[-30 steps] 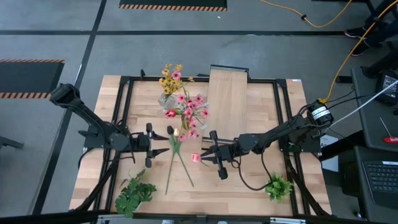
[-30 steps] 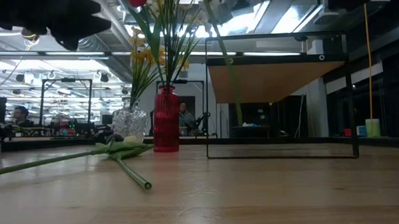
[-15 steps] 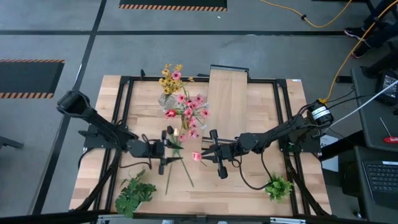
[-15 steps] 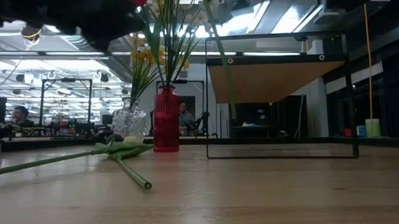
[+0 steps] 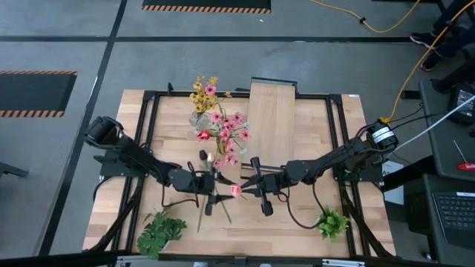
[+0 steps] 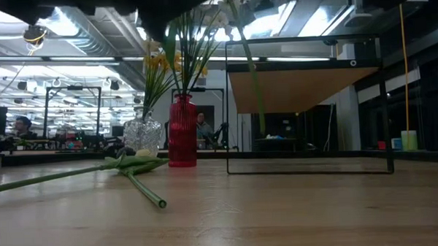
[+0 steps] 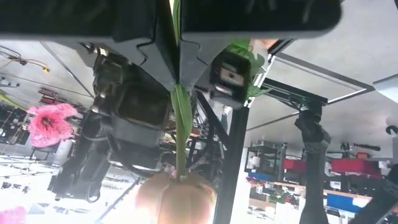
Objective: Pick and place flowers into a vace then onto a shelf
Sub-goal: Put the pink tulip into the transparent vase
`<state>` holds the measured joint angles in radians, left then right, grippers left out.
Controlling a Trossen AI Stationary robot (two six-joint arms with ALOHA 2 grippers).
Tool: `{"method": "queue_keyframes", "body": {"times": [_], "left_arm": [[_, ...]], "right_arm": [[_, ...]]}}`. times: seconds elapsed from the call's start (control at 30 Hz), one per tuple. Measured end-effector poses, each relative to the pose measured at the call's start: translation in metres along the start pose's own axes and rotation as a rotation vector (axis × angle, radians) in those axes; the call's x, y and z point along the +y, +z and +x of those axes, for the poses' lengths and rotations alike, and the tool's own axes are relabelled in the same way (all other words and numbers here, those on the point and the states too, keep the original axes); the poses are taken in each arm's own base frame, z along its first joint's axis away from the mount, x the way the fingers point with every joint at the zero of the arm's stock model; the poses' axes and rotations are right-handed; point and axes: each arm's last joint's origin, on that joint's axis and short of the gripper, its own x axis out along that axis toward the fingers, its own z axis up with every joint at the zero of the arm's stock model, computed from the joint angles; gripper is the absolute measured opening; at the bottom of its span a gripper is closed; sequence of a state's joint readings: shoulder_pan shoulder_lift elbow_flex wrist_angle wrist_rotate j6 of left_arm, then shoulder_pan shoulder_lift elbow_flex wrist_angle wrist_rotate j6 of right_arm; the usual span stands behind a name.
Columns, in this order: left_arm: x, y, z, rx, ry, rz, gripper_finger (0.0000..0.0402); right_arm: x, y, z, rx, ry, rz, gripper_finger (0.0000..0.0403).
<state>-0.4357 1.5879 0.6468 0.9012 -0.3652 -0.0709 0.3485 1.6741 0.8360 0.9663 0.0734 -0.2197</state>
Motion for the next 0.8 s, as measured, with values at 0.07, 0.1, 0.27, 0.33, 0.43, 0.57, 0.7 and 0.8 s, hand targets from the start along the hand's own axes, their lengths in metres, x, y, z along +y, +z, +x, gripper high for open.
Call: {"method": "queue_keyframes", "body": {"times": [0.07,0.1,0.27,0.33,0.43,0.57,0.7,0.8], "left_arm": [[-0.001,-0.001,0.002,-0.023,-0.03,-0.004,0.0184],[0.0,-0.001,0.003,-0.037,-0.045,-0.009,0.0184],[0.002,-0.006,0.007,-0.04,-0.087,-0.023,0.0184],[0.005,-0.006,0.008,-0.044,-0.077,-0.026,0.0184],[0.008,-0.004,0.009,-0.059,-0.086,-0.033,0.0184],[0.008,-0.004,0.01,-0.058,-0.111,-0.036,0.0184],[0.009,-0.004,0.01,-0.058,-0.105,-0.033,0.0184],[0.012,-0.004,0.011,-0.058,-0.099,-0.033,0.0184]], "right_arm": [[0.0,0.0,0.0,0.004,0.0,-0.001,0.0],[0.0,0.0,0.0,0.004,0.0,-0.001,0.0],[0.0,-0.001,0.0,0.006,0.001,-0.008,0.0],[0.0,-0.001,0.0,0.006,0.001,-0.016,0.0],[0.0,-0.001,0.0,0.006,0.0,-0.021,0.0],[0.0,-0.001,0.0,0.006,0.0,-0.022,0.0],[-0.001,0.001,0.0,-0.004,-0.012,-0.024,0.0],[-0.001,0.001,0.0,-0.01,-0.015,-0.024,0.0]]}}
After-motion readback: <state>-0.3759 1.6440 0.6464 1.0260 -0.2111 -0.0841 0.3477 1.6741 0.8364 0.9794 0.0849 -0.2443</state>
